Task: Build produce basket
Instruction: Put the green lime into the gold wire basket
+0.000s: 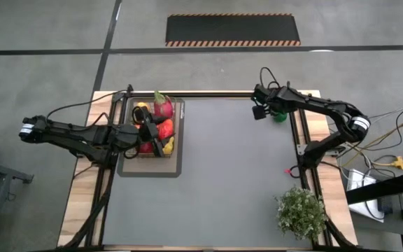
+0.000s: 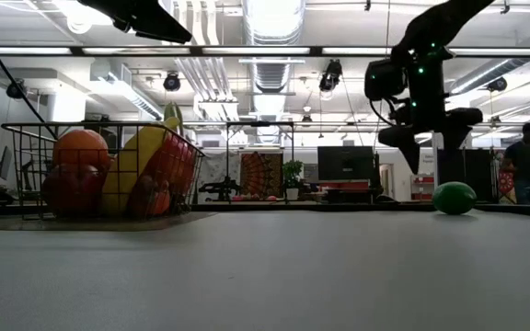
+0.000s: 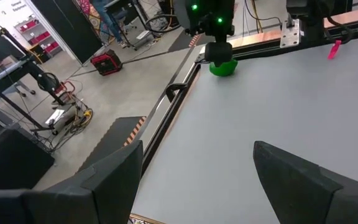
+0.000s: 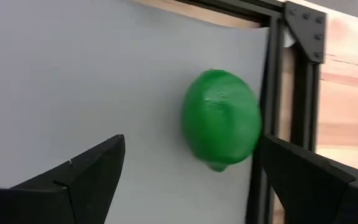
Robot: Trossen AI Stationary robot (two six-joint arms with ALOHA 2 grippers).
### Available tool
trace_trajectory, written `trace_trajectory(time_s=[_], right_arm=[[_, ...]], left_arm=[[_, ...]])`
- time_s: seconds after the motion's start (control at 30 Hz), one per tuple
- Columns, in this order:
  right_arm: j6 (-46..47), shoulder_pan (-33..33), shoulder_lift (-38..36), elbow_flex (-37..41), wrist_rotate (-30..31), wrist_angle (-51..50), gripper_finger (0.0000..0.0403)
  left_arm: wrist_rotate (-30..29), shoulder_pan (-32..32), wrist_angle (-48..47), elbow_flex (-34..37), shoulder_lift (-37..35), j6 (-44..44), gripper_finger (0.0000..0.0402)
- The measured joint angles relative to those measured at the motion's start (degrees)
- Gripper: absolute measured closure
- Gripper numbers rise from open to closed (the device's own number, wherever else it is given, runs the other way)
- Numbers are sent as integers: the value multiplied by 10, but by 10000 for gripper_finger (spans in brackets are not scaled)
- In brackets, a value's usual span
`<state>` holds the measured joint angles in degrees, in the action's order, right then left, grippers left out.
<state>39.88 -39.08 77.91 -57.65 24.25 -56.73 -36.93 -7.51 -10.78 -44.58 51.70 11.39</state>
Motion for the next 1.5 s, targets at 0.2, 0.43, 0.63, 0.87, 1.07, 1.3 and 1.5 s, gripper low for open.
trace_trajectory(time_s=[0.2,0.43,0.63,0.87,1.07,1.3,1.5], right_arm=[[-9,-22,0,15,28,3,73],[-29,-23,0,46,26,37,76],[-31,-26,0,70,28,57,76],[-37,-41,0,108,61,107,76],[-48,-45,0,130,79,132,76],[-64,-45,0,145,79,180,76],[-65,-45,0,170,81,207,76]], left_arm=[[0,0,0,0,0,1,116],[0,0,0,0,0,1,116],[0,0,0,0,0,1,116],[0,0,0,0,0,1,116],[0,0,0,0,0,1,116],[0,0,0,0,0,1,116],[0,0,0,0,0,1,116]])
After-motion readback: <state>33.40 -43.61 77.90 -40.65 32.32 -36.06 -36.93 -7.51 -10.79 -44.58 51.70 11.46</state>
